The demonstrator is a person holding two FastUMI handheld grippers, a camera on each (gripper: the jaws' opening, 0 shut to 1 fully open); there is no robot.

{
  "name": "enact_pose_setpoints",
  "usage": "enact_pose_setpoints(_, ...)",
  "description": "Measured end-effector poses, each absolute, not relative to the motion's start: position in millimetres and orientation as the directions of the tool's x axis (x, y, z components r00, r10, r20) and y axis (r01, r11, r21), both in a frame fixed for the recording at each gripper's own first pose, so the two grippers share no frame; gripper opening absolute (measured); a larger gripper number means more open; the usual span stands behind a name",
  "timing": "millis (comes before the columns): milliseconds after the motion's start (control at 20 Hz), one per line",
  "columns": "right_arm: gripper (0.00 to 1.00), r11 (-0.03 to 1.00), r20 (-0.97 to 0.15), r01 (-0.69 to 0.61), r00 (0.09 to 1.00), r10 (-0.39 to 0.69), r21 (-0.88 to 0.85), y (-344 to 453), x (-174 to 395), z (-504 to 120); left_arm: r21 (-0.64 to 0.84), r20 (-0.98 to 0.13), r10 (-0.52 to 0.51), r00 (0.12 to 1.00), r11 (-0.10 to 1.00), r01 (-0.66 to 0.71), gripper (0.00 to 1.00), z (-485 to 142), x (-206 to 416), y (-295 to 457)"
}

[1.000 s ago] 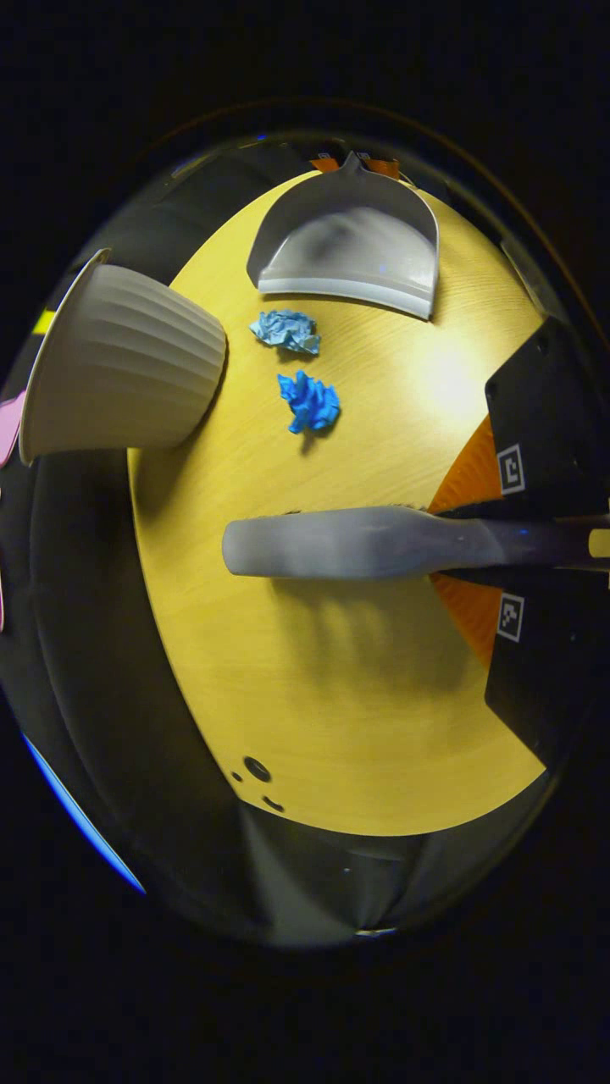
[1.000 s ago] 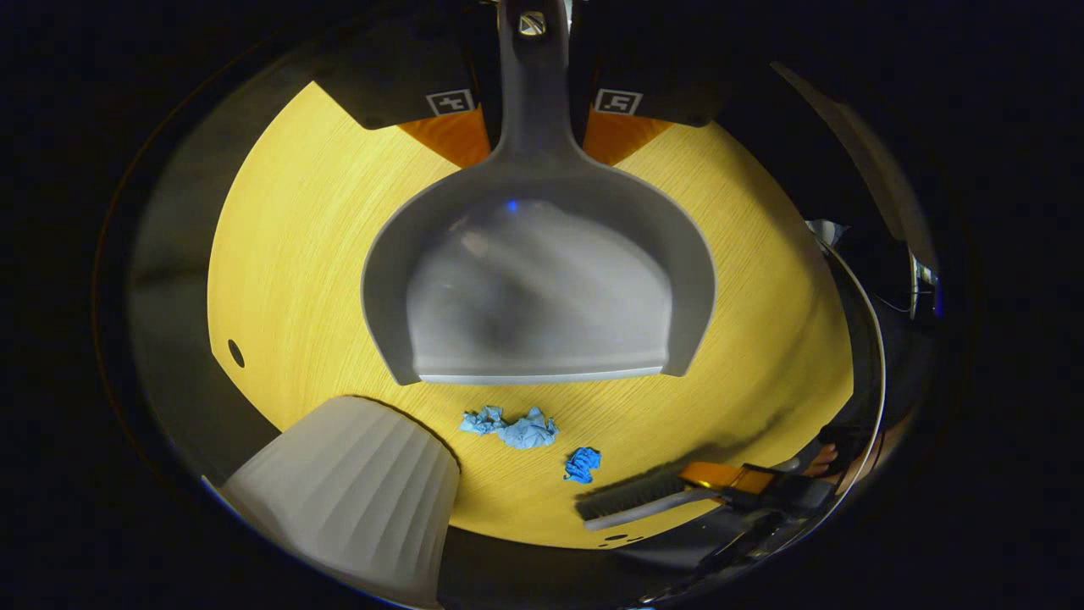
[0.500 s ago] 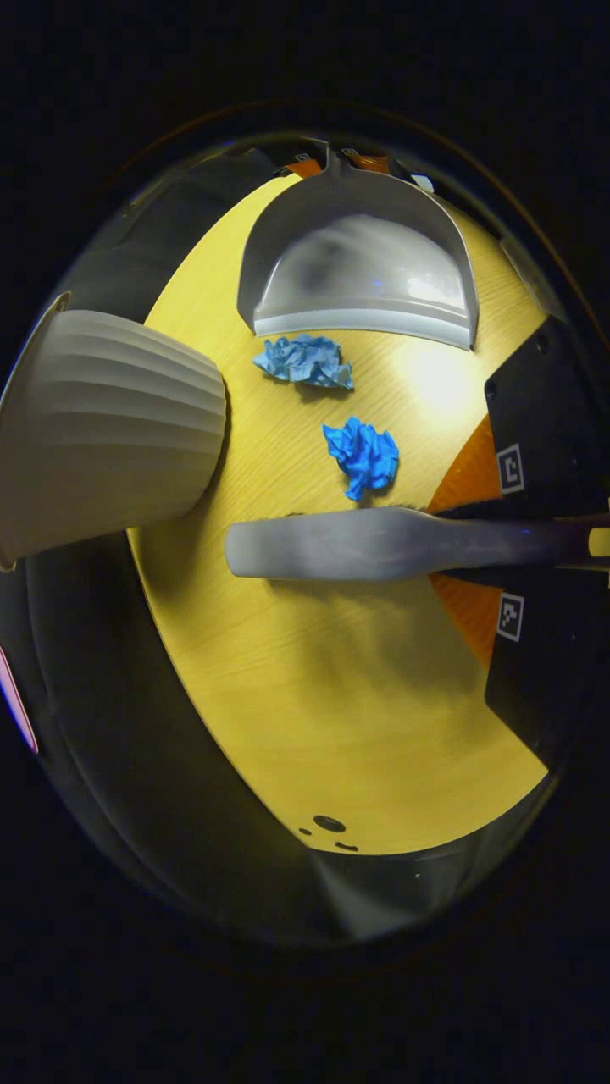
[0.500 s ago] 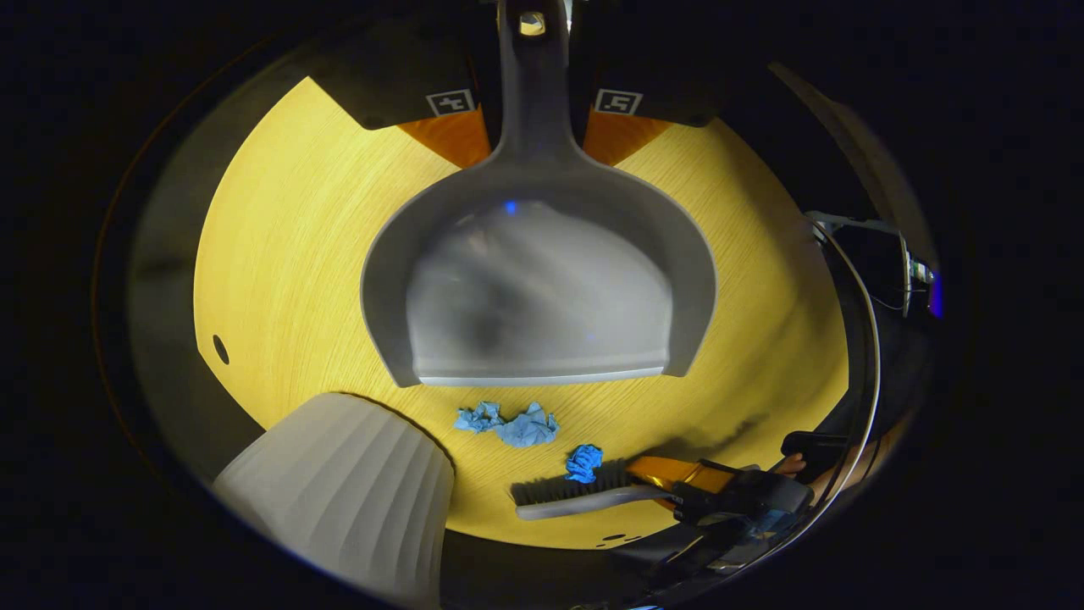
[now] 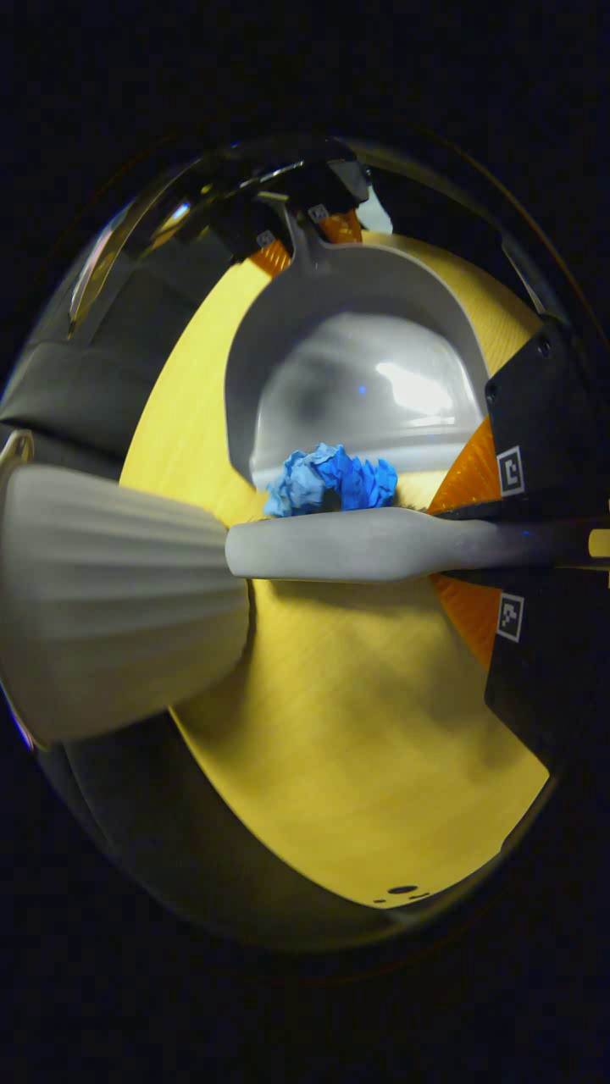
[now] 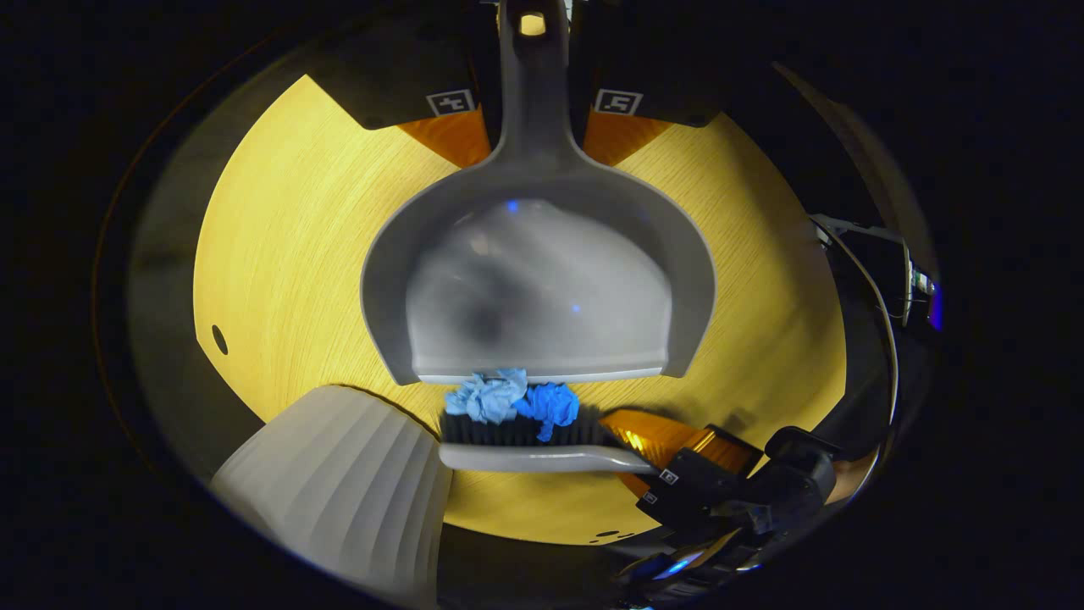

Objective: Pick up the small broom and dustpan from the desktop, sweep the trash into the dustpan with the broom, and then empty the trash into the garbage bin.

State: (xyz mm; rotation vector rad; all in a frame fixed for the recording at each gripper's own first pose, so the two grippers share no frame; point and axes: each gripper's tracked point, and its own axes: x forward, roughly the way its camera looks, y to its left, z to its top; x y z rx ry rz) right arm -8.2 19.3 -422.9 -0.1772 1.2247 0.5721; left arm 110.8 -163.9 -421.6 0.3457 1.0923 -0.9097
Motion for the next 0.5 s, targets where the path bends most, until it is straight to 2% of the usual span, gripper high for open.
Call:
enact_pose_setpoints(100, 0.36, 0.85, -0.915, -0.503, 0.248, 0.318, 0.159, 17.7, -8.8, -424.5, -0.211, -0.859, -0.494, 0.136, 0.583, 0.785, 0.27, -411.1, 102.3, -172.0)
enact_pose_setpoints(150, 0.36, 0.853, -0.91, -0.5, 0.267, 0.318, 0.151, 17.1, -10.1, -425.3, -0.196, -0.858, -0.488, 0.158, 0.597, 0.778, 0.24, -405.6, 103.7, -171.2)
enact_pose_setpoints(200, 0.36, 0.859, -0.902, -0.49, 0.287, 0.321, 0.15, 18.3, -10.4, -424.6, -0.176, -0.86, -0.474, 0.19, 0.623, 0.762, 0.27, -410.1, 110.0, -168.3)
enact_pose_setpoints(350, 0.36, 0.885, -0.89, -0.438, 0.326, 0.319, 0.157, 15.1, -14.3, -421.5, -0.126, -0.865, -0.414, 0.282, 0.725, 0.677, 0.27, -409.3, 113.1, -157.6)
enact_pose_setpoints(500, 0.36, 0.919, -0.902, -0.369, 0.336, 0.271, 0.139, 7.6, -27.7, -403.6, -0.116, -0.872, -0.364, 0.326, 0.802, 0.585, 0.27, -409.2, 111.3, -144.6)
